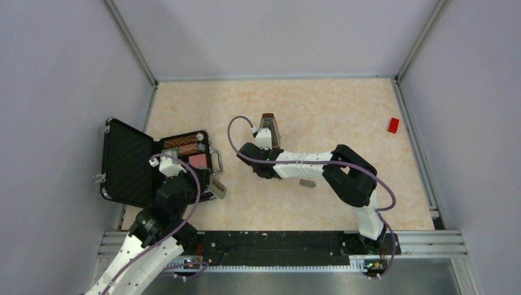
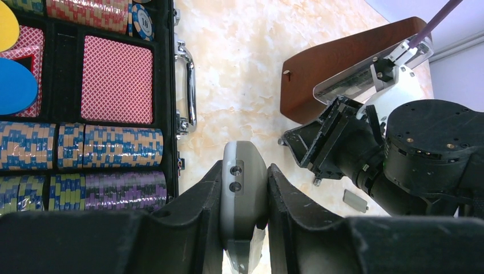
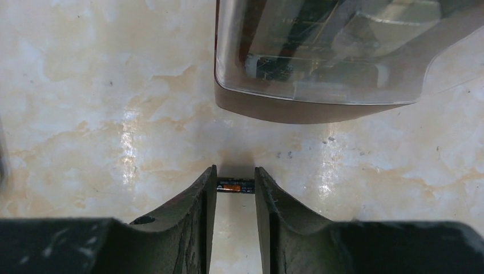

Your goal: Load the batteries into the remote control

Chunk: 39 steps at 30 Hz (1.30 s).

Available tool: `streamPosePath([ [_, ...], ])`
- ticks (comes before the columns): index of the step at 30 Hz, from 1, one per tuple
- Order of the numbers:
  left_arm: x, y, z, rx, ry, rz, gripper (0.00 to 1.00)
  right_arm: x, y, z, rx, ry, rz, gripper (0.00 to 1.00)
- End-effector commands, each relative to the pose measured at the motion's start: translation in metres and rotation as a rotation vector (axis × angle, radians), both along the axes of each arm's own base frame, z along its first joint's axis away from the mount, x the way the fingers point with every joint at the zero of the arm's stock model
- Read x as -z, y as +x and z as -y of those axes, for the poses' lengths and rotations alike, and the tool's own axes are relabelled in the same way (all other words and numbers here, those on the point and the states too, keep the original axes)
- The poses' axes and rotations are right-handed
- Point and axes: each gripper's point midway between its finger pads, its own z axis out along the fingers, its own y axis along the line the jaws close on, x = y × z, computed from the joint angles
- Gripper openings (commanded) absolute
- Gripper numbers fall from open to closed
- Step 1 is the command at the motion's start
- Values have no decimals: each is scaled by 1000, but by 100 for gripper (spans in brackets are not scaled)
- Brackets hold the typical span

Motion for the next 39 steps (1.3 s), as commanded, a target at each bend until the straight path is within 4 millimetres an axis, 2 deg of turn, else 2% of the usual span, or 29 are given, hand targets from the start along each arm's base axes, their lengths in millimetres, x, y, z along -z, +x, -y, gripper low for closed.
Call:
streamPosePath([
  [1,-21,1,-4,-24,-38,57,0,-4,6,-10,-22,-16,23,30],
  [8,-21,-1,-6,-28,-33,59,0,13,0,-6,-56,-62,-12,31],
  [13,-21,-1,-5,-26,-37,58,0,12,-8,-1,-122,-81,-27,30],
  [18,-21,-1,-5,-25,-41,56,0,-2,-21,2,-227,-59,-32,31],
  [22,-21,-1,-5,-28,-48,57,0,-22,-25,5,-176,-6,-41,32],
  [24,-22,0,-5,-31,-49,61,0,-36,-29,9,-105,48,-60,35],
  [27,-25,0,-6,-32,-52,68,0,-50,-46,11,-9,179,-133,42],
  [29,-26,0,-5,-28,-55,74,0,-54,-65,13,60,292,-216,47],
  [34,-27,1,-3,-21,-61,89,0,-55,-109,20,226,528,-413,47],
  [39,-25,4,1,-9,-72,98,0,-61,-132,19,322,655,-546,49],
])
